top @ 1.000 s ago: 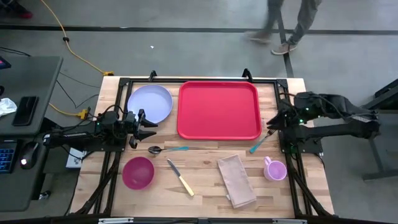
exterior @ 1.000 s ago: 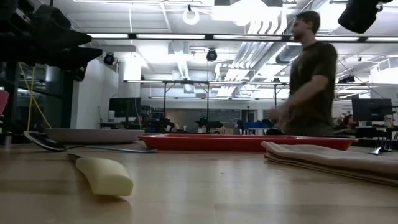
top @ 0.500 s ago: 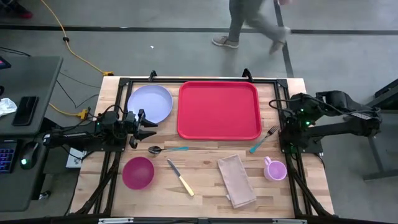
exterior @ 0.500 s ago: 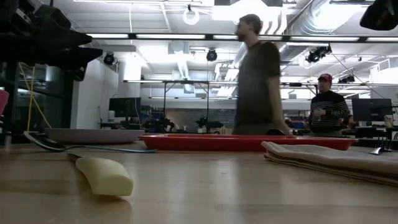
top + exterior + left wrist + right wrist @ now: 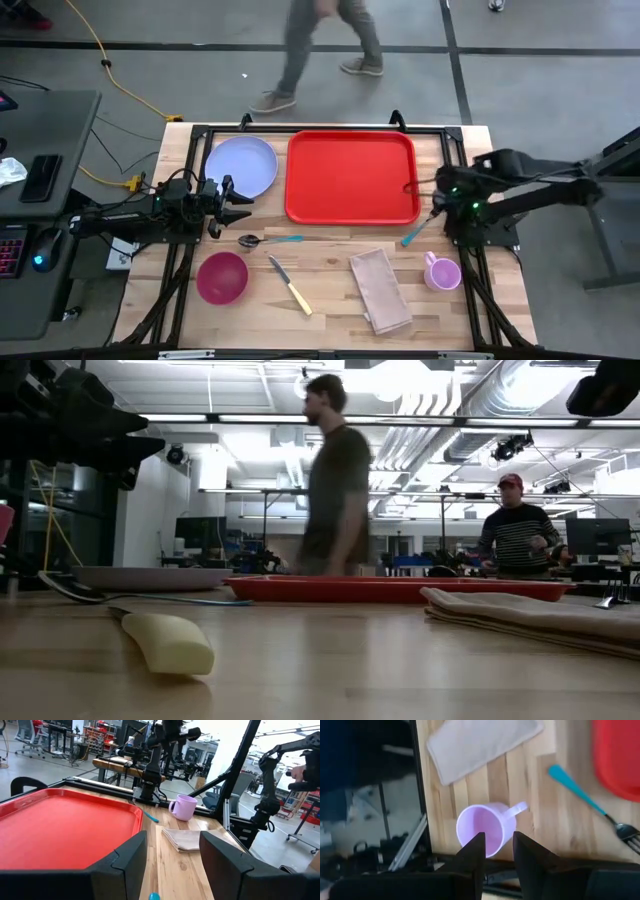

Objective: Set up tray
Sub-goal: Put the pink mug on the red tray

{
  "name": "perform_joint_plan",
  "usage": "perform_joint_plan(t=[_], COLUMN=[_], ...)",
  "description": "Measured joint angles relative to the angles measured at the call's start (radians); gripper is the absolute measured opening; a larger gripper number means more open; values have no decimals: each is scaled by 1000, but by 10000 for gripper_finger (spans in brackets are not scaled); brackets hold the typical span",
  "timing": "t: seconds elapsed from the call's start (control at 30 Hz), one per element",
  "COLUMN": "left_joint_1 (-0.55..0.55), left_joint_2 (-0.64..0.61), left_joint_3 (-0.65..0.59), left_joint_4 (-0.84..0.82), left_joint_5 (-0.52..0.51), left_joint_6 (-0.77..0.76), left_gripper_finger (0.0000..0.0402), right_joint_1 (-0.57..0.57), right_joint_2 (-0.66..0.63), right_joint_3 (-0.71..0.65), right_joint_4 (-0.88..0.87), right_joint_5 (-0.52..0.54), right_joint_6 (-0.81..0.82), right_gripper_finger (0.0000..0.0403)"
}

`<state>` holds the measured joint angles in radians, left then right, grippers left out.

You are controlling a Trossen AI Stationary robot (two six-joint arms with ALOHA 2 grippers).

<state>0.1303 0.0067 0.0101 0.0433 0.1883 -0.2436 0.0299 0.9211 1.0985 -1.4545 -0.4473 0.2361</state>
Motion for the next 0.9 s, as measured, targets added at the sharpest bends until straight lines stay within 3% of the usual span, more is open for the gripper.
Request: perform_joint_plan(t=[0.27, 0.9], left_joint_1=[0, 0], left_joint_2=[0, 0], left_joint_3=[0, 0], left_joint_4=[0, 0], left_joint_5=[0, 2], left_joint_6=[0, 0], left_gripper_finger=[211, 211], right_joint_1=[179, 635], right_joint_2=[82, 68], right_joint_3=[0, 0], right_joint_4=[0, 51], right_joint_5=[17, 292], right_joint_6=[177, 772], right_gripper_finger=[78, 78])
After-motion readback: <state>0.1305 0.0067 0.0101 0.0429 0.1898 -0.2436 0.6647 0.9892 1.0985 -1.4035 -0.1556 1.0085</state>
